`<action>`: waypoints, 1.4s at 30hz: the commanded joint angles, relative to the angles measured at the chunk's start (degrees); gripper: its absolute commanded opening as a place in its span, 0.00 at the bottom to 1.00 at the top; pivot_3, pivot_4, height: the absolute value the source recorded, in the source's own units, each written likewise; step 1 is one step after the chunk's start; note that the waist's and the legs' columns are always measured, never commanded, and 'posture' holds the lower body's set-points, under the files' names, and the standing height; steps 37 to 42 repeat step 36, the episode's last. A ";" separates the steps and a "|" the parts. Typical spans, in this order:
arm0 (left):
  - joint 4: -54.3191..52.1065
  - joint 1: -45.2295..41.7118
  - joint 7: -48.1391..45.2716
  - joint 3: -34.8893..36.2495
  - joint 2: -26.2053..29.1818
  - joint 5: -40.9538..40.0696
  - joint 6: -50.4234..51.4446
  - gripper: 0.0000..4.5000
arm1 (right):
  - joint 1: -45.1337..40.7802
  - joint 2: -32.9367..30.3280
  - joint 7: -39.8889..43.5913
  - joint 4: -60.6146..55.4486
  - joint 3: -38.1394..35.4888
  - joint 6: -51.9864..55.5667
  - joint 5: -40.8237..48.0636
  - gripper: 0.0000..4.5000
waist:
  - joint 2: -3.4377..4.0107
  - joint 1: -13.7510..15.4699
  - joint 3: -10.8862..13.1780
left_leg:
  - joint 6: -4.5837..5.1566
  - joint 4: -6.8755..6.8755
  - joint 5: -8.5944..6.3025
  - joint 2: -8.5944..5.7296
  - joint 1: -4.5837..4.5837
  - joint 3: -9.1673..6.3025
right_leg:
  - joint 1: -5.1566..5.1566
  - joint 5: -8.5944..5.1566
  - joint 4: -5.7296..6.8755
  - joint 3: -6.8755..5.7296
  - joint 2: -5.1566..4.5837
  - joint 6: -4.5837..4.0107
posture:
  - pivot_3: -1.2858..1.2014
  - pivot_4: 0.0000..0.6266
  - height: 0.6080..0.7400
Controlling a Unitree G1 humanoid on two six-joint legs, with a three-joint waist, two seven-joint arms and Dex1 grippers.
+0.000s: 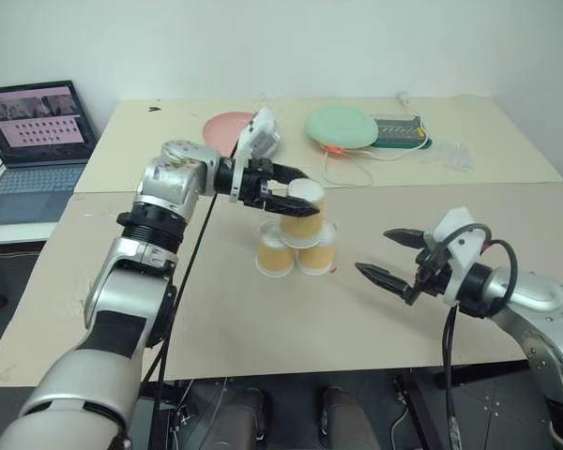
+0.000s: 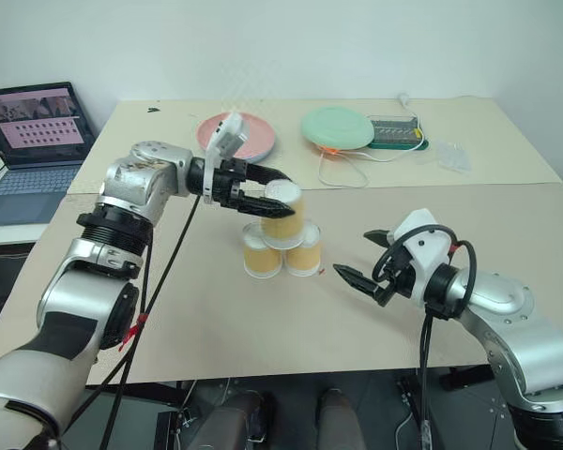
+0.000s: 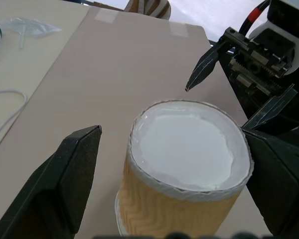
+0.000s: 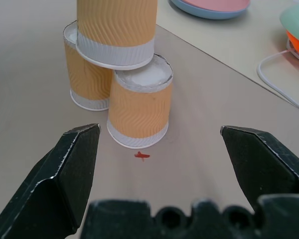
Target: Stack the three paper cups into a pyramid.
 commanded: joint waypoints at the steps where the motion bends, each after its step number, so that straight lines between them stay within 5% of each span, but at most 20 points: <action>1: -6.98 -3.08 0.14 4.18 2.86 -3.77 3.84 0.98 | -1.53 -0.03 0.77 0.06 0.10 -2.05 -0.51 1.00 | 0.00 -0.08 0.00 | 0.00 0.00 0.00 0.00 0.00 0.00 | 0.00 0.00 0.00 0.00 0.00 0.00 | 0.52 0.24 0.83; 10: -26.96 4.89 24.55 25.36 6.88 -14.57 18.41 0.98 | -0.44 -0.30 1.07 2.22 -1.11 -2.96 -1.60 1.00 | 0.15 -0.79 -0.09 | -0.06 0.00 0.00 0.02 0.08 -0.02 | 0.01 0.00 0.06 0.02 0.02 0.00 | 0.52 0.24 0.83; 15: -37.39 20.11 52.97 42.75 -0.61 -13.38 19.64 0.98 | -1.13 0.09 -3.78 9.61 -3.25 -3.10 -6.17 1.00 | 0.14 -0.76 -0.12 | -0.38 0.00 -0.13 0.03 0.37 -0.01 | 0.24 0.01 0.07 0.07 0.04 0.00 | 0.52 0.24 0.83; 20: -43.90 41.56 66.63 45.18 -5.42 -4.03 8.54 0.98 | -6.91 4.40 -15.91 22.76 -2.56 -4.33 -14.57 1.00 | -0.01 -0.86 -0.17 | -0.52 -0.01 -0.18 0.02 0.38 0.10 | 0.13 0.11 0.18 0.20 0.06 -0.14 | 0.52 0.24 0.83; 24: -43.67 50.46 72.39 44.01 -7.42 1.05 -0.11 0.98 | -10.25 7.85 -23.49 34.17 -0.18 -10.30 -22.39 1.00 | -0.13 0.03 -0.20 | -0.54 -0.03 -0.19 0.01 0.36 0.14 | 0.12 0.13 0.18 0.22 0.05 -0.18 | 0.52 0.24 0.83; 35: -39.53 56.04 77.08 43.79 -10.48 0.76 -14.73 0.98 | -11.93 14.80 -28.98 48.69 -5.00 -26.88 -23.24 1.00 | -0.19 0.42 -0.28 | -0.53 -0.03 -0.21 -0.03 0.38 0.14 | 0.23 0.21 0.03 0.11 0.04 -0.09 | 0.52 0.24 0.83; 42: -39.10 56.04 77.38 43.90 -10.60 0.31 -15.05 0.98 | -11.94 15.18 -29.15 49.20 -5.46 -27.59 -22.89 1.00 | -0.19 0.42 -0.28 | -0.53 -0.03 -0.21 -0.02 0.39 0.13 | 0.23 0.20 0.05 0.11 0.05 -0.09 | 0.52 0.24 0.83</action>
